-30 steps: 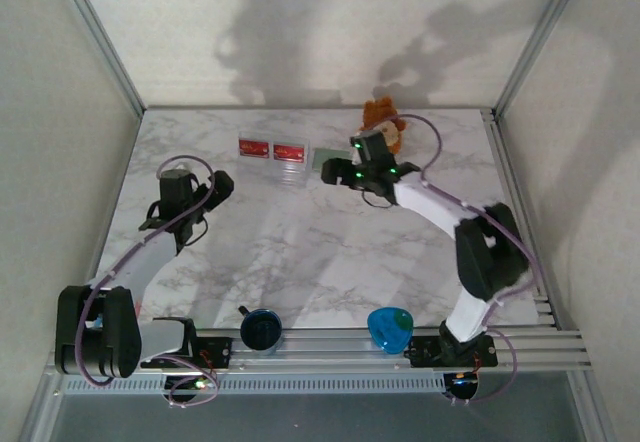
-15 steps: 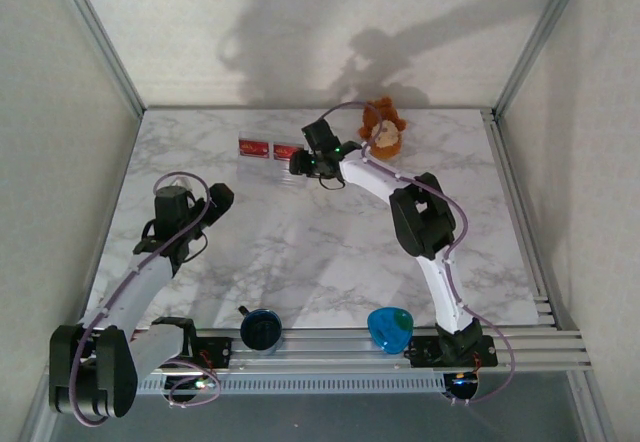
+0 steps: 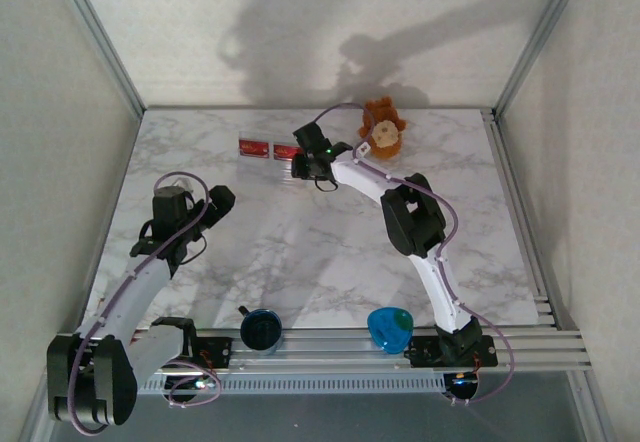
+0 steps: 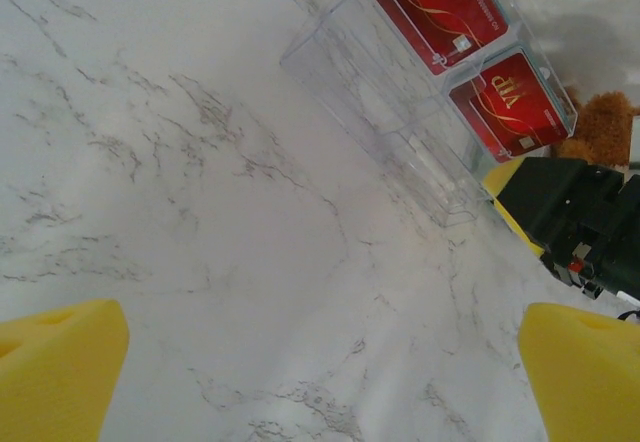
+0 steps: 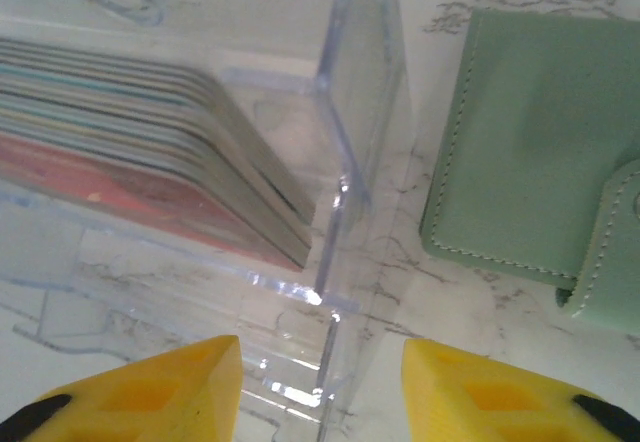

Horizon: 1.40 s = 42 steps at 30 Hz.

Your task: Put the credit cards into the card holder

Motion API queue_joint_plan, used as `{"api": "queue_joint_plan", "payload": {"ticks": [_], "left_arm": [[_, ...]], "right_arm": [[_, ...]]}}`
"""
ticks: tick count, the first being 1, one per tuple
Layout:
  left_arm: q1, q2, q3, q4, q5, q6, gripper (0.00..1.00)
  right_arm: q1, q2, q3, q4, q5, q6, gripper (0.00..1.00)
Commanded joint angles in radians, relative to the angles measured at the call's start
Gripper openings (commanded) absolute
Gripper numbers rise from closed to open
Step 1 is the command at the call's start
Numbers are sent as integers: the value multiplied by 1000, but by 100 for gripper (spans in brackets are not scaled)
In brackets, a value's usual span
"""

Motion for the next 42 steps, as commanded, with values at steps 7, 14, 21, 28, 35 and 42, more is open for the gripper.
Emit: {"api": "queue_joint_plan", "payload": {"ticks": [7,14,21,28,35,42], "left_arm": [[-7,44,9,-44,43,32,100],[-6,53,12,-65,39,42,100],[-7,49,34,-95,36,55,100],[-7,29,44,-127,59,74,99],[-8,60,45,-93,163,50,100],[-9,82,61,-92,203,50,100]], "right_arm": [[6,46,50,-26,29,-37,33],[6,-40,-48,31,-27,-125,23],[6,-184,-234,84,-110,-284,20],[6,-278,-345,3,-210,-556,17],[-1,-321,-388,-58,-251,-806,20],[-21,-248,-293,-93,-302,-1020,22]]}}
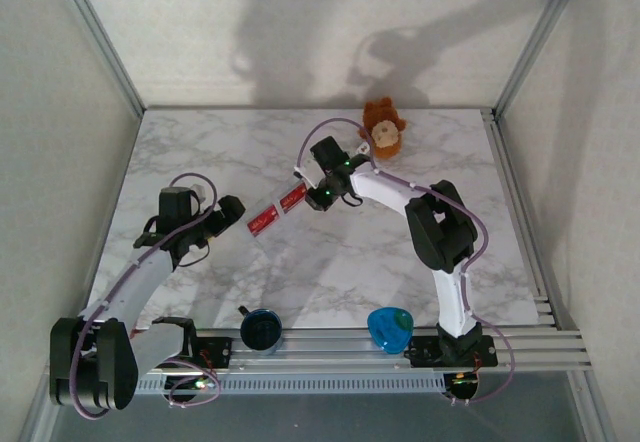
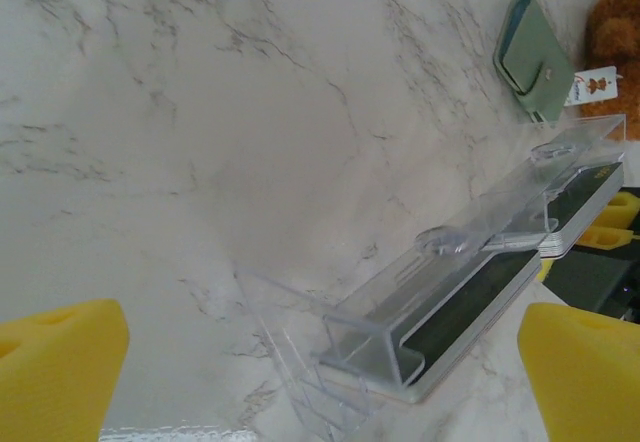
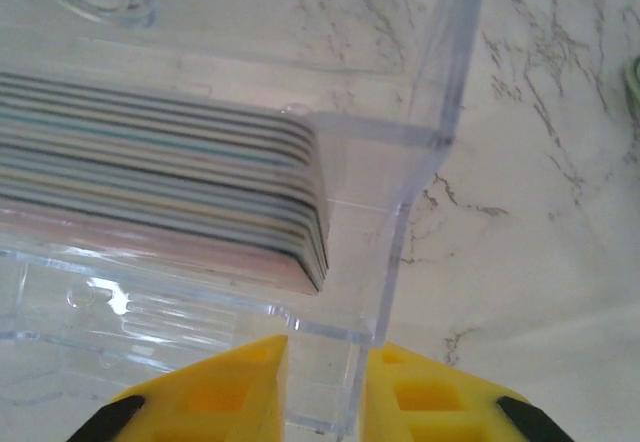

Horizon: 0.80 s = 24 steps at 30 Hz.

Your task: Put the credit cards into the card holder

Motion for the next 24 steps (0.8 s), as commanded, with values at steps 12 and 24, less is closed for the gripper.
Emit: {"api": "queue_joint_plan", "payload": {"ticks": [12,24], "left_arm": [[-10,9,17,6,85,10,100],[-10,9,-1,9,86,6,100]], "right_arm": [[-92,108,198,-77,-55,-123,24],[-173,2,128,12,-115,159,44]]}}
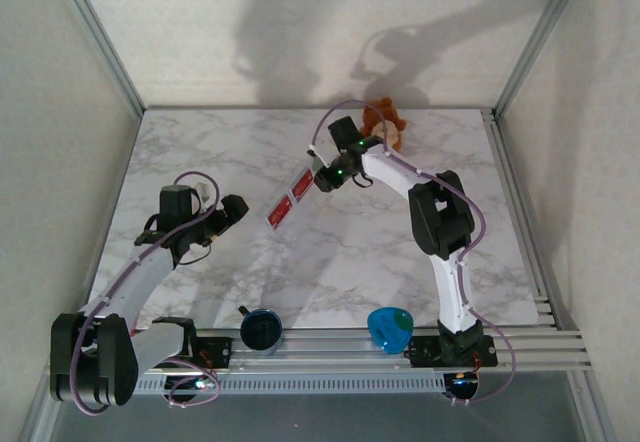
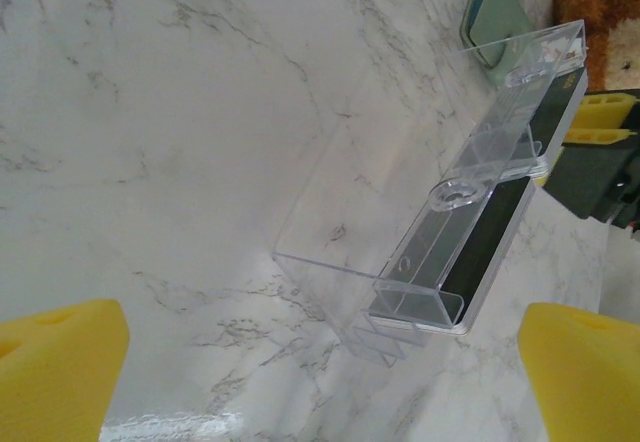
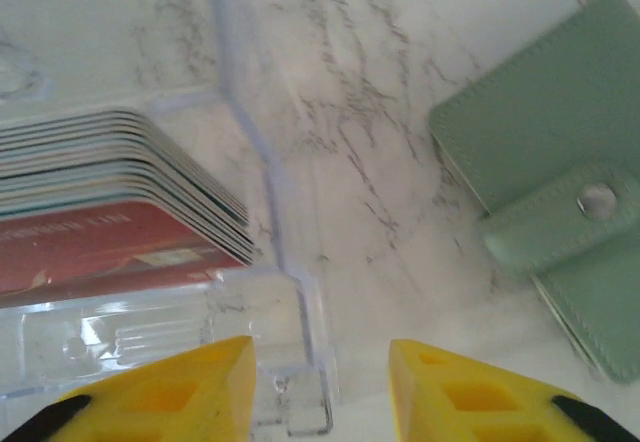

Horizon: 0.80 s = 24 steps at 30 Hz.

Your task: Put the credit cards into the card holder

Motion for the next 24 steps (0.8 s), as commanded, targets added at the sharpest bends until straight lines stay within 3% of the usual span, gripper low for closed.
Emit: {"api": "queue_joint_plan", "payload": {"ticks": [1,4,7,12,16,24], "left_arm": [[-8,-17,-7,-11,15,0,100],[-8,-49,-29,5,8,-17,100],[-9,-55,-19,-1,0,-18,100],[-9,-67,-20,0,-2,-31,100],[-9,-68,-8,-27,-9,-19,100],[-10,-38,2,-13,2,-23,100]], "right_arm": [[-55,-96,-17,55,-40,201,45],[-116,-97,-25,103,-37,443,46],[-123,-61,-9,133,-11,567,47],[-101,87,198,-26,183,766,49],[-67,176,304,-93,235,820,49],[-12,312,464,-196,363,771,45]]}}
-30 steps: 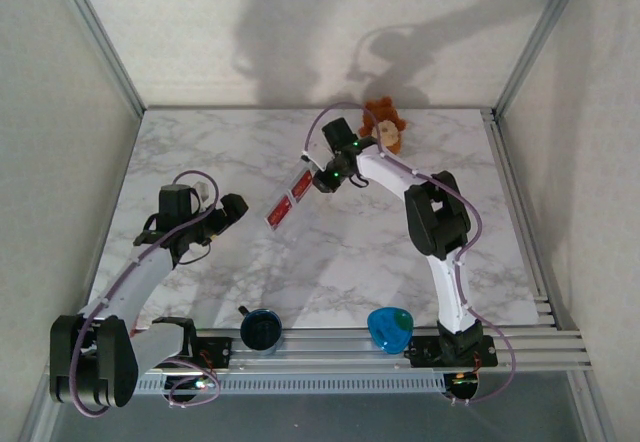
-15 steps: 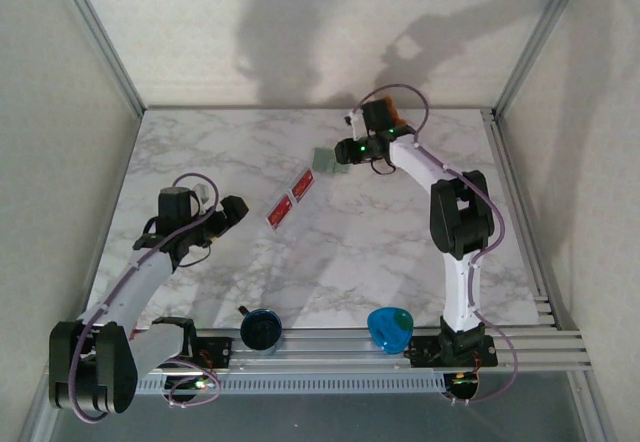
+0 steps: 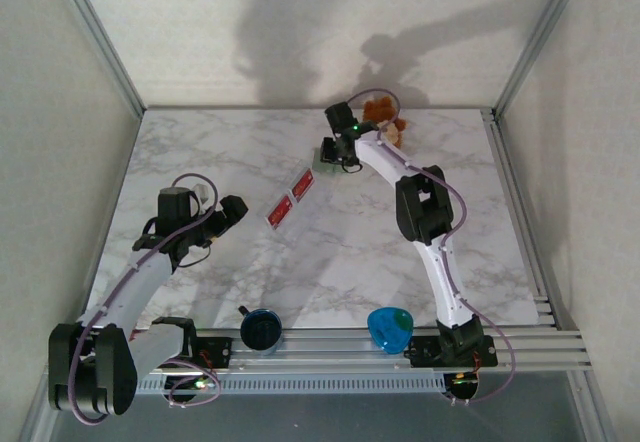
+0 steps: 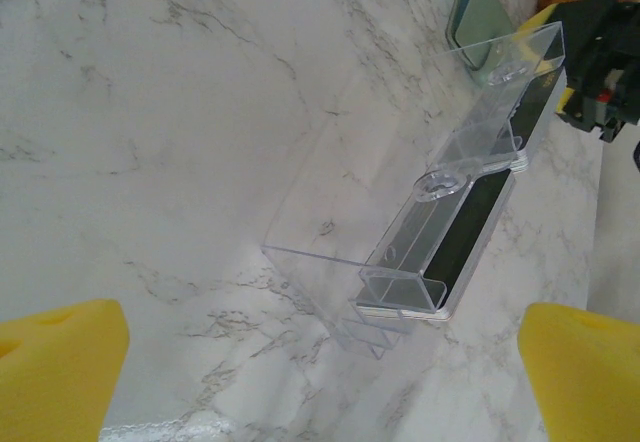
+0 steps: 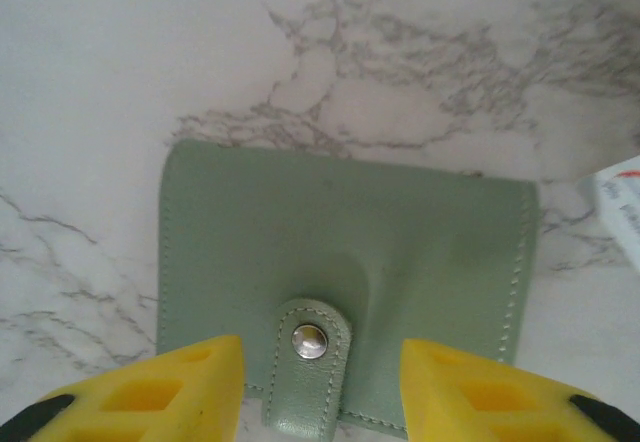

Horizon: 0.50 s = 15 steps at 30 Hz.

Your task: Put the credit cards into the card holder

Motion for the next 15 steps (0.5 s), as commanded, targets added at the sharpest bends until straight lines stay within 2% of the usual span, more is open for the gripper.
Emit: {"api": "queue_joint_plan", "payload": {"ticks": [1,4,8,15], "left_arm": [[-6,2,12,-6,-1,-5,100],[-6,-13,-11,17,-16,-10,100],[-6,-6,-6,-2,-11,3,100],[-6,-4,-9,-10,1,8,100]], "right_arm": [[12,50,78,-90,81,-1,45],[15,92,122,-123,87,-12,44],[16,120,135,-156,109,-17,38],[16,-21,-69,-153,201,-36,29]]}}
